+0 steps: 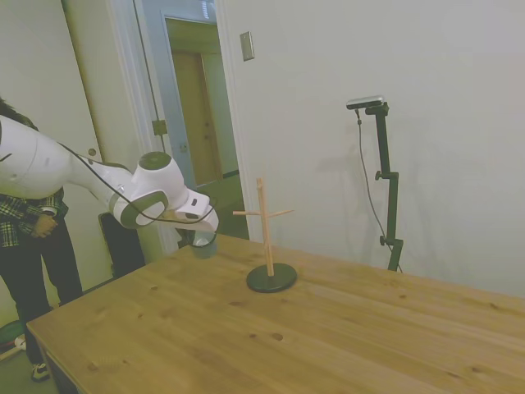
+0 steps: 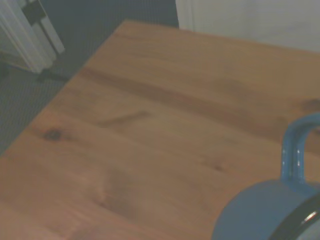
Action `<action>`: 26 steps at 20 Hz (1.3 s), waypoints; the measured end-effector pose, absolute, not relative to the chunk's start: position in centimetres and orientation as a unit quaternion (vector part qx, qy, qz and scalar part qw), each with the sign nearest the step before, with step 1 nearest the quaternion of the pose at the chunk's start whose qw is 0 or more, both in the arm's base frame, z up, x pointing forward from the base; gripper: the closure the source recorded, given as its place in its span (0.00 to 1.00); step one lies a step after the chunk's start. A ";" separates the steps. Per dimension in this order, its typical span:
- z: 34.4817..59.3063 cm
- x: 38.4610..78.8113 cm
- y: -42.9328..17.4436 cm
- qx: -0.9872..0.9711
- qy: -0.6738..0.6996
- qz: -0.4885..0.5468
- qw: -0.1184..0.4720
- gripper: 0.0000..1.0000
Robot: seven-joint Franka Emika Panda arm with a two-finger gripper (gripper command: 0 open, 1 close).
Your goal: Unload the mug
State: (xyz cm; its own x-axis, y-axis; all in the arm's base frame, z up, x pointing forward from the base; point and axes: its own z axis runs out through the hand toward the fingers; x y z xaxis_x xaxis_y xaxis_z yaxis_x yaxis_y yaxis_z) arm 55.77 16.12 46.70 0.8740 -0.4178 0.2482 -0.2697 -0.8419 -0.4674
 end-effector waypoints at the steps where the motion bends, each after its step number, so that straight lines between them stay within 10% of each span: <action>1: 47.0 55.2 16.7 -0.948 0.186 -0.159 0.203 1.00; 26: 38.8 52.0 9.6 -0.955 0.286 -0.073 0.007 1.00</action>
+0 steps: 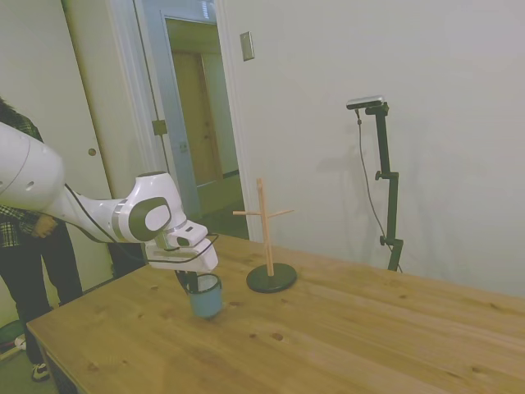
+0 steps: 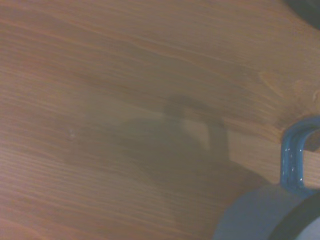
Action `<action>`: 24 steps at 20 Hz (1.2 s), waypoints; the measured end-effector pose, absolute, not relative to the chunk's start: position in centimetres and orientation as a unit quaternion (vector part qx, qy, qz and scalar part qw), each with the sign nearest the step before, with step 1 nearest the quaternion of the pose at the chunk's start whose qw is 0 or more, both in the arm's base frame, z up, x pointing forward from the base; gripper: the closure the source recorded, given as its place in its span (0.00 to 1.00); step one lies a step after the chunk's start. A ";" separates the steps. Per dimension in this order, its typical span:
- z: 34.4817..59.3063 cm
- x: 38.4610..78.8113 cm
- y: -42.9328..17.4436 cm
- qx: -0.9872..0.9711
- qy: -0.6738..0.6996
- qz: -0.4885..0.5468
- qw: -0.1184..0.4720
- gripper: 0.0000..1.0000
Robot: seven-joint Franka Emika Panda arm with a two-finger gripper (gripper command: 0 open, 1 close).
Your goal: Unload the mug
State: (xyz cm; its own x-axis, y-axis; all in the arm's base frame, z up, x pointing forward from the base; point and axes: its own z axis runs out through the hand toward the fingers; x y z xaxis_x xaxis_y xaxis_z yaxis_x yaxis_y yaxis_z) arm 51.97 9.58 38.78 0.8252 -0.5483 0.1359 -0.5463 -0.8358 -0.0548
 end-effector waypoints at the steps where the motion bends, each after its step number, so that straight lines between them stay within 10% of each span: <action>1: 38.5 52.1 9.3 -0.955 0.288 -0.074 0.005 1.00; 11: 37.1 52.4 8.6 -0.954 0.291 -0.077 0.002 1.00; 12: 37.1 52.4 8.6 -0.953 0.293 -0.077 0.003 0.00; 24: 37.5 52.4 8.7 -0.951 0.298 -0.087 0.015 0.00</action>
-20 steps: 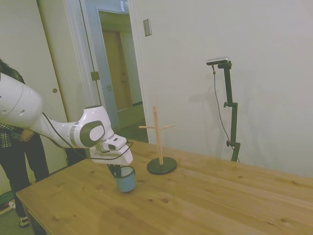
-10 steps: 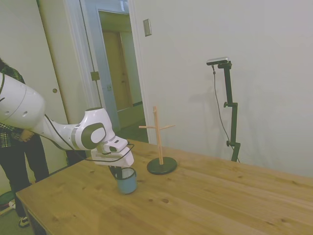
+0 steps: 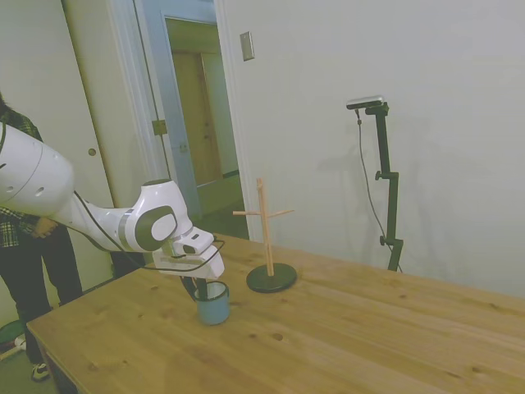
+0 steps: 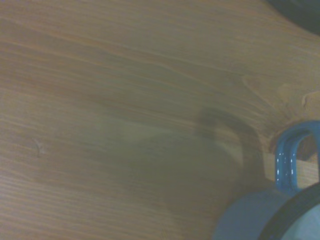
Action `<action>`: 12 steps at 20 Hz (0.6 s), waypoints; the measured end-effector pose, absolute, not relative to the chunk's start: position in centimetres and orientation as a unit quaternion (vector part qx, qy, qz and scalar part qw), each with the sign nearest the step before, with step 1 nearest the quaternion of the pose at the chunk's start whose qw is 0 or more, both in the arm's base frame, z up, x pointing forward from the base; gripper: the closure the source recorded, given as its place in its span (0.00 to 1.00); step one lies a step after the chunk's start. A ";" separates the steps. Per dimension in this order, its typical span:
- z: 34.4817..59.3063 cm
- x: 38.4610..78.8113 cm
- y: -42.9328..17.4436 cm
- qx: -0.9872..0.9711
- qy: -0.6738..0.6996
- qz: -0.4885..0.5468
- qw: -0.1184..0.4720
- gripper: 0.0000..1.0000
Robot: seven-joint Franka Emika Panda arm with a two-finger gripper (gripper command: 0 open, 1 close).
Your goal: Unload the mug
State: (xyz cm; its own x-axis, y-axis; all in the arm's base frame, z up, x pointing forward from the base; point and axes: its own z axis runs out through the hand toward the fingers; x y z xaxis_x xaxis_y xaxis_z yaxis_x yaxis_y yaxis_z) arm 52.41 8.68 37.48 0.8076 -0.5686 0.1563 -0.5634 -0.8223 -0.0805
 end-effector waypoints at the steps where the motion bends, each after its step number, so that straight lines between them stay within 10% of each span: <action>1: 37.6 52.3 8.6 -0.950 0.298 -0.088 0.015 0.00; 12: 47.6 50.1 5.5 -0.939 0.317 -0.136 0.014 0.00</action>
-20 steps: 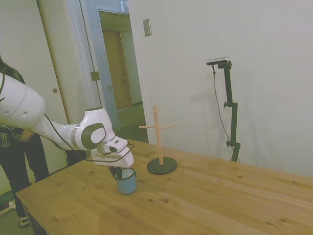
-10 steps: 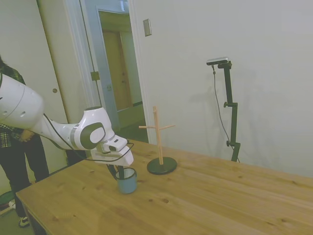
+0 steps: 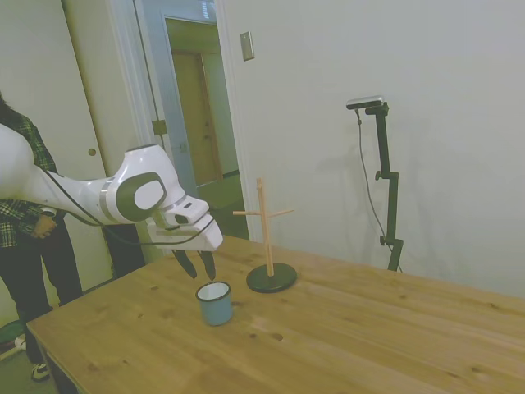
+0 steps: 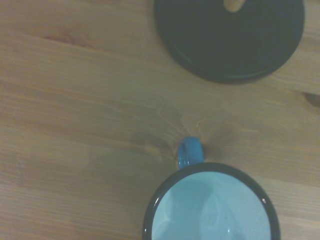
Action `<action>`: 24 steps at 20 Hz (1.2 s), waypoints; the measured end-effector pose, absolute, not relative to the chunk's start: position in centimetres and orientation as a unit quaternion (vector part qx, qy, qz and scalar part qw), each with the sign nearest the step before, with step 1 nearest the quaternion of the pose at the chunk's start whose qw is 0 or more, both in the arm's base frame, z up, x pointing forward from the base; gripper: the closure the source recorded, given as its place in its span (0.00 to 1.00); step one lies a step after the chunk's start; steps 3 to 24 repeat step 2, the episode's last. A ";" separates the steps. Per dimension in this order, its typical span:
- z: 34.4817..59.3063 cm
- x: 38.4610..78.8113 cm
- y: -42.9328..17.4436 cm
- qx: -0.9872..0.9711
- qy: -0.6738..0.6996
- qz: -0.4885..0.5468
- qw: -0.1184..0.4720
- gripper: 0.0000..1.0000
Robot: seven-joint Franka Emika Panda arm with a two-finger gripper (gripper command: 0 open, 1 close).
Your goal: Unload the mug
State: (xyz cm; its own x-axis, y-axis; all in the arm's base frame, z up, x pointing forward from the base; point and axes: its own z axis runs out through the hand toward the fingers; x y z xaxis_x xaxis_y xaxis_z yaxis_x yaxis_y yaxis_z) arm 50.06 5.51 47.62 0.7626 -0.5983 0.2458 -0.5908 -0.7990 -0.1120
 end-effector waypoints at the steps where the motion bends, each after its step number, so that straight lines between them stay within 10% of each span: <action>1: 48.7 50.1 5.7 -0.939 0.315 -0.139 0.016 0.00; 24: 49.7 50.2 6.1 -0.939 0.313 -0.144 0.018 0.00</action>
